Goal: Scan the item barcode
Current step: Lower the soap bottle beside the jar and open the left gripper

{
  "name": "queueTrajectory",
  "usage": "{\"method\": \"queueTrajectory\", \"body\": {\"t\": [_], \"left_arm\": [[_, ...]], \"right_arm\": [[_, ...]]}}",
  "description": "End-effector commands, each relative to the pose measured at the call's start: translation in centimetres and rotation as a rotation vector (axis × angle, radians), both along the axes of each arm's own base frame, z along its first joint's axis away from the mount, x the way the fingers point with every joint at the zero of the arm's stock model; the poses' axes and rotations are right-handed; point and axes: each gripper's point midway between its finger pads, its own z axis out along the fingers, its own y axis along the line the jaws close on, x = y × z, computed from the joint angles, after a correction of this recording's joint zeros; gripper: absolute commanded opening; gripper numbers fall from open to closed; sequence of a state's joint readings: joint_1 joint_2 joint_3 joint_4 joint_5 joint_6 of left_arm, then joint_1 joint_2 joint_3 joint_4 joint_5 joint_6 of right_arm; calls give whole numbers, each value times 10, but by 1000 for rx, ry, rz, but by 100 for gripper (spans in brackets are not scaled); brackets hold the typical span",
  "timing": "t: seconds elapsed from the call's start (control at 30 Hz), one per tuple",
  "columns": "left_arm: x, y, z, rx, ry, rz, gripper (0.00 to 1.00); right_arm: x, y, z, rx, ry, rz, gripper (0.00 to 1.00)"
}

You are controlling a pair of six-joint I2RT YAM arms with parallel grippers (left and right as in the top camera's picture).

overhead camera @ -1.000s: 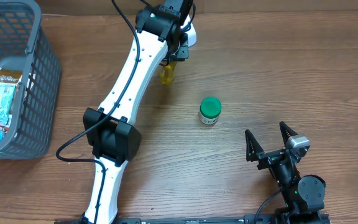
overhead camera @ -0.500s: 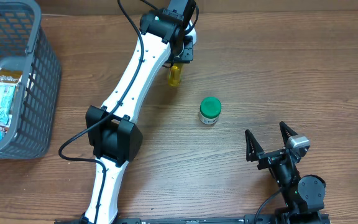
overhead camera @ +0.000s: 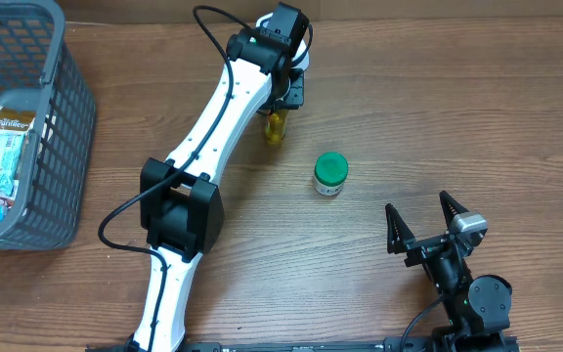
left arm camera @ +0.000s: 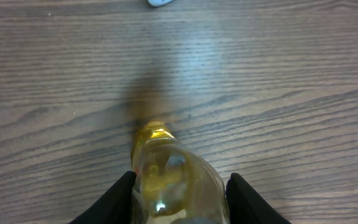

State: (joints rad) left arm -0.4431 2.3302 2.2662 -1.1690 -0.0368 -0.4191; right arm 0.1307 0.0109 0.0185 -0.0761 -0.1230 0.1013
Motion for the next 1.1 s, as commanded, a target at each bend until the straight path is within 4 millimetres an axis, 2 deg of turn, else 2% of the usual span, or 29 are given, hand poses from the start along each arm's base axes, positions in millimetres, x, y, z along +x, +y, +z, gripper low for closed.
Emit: {"method": "queueTrajectory", "body": {"t": [0.0, 0.2, 0.3, 0.37, 0.53, 0.63, 0.77, 0.97, 1.07], "left_arm": [[-3, 4, -12, 11, 24, 0, 29], [-7, 6, -23, 24, 48, -3, 33], [-7, 6, -23, 32, 44, -32, 39], [-9, 7, -23, 43, 50, -55, 50], [-12, 9, -22, 51, 61, -62, 56], [-11, 9, -14, 45, 45, -66, 57], [-12, 9, 4, 34, 16, -70, 59], [-12, 11, 62, -13, -106, -71, 63], [-16, 16, 99, -35, -179, -83, 66]], "right_arm": [[1, -2, -3, 3, 1, -13, 100], [1, -2, -3, 3, 1, -13, 100], [1, -2, -3, 3, 1, -13, 100], [1, -2, -3, 3, 1, -13, 100], [1, -2, -3, 3, 1, -13, 100], [1, -2, -3, 3, 1, -13, 100], [1, -2, -3, 3, 1, -13, 100], [1, -2, -3, 3, 1, -13, 100], [1, -2, -3, 3, 1, -13, 100]]}}
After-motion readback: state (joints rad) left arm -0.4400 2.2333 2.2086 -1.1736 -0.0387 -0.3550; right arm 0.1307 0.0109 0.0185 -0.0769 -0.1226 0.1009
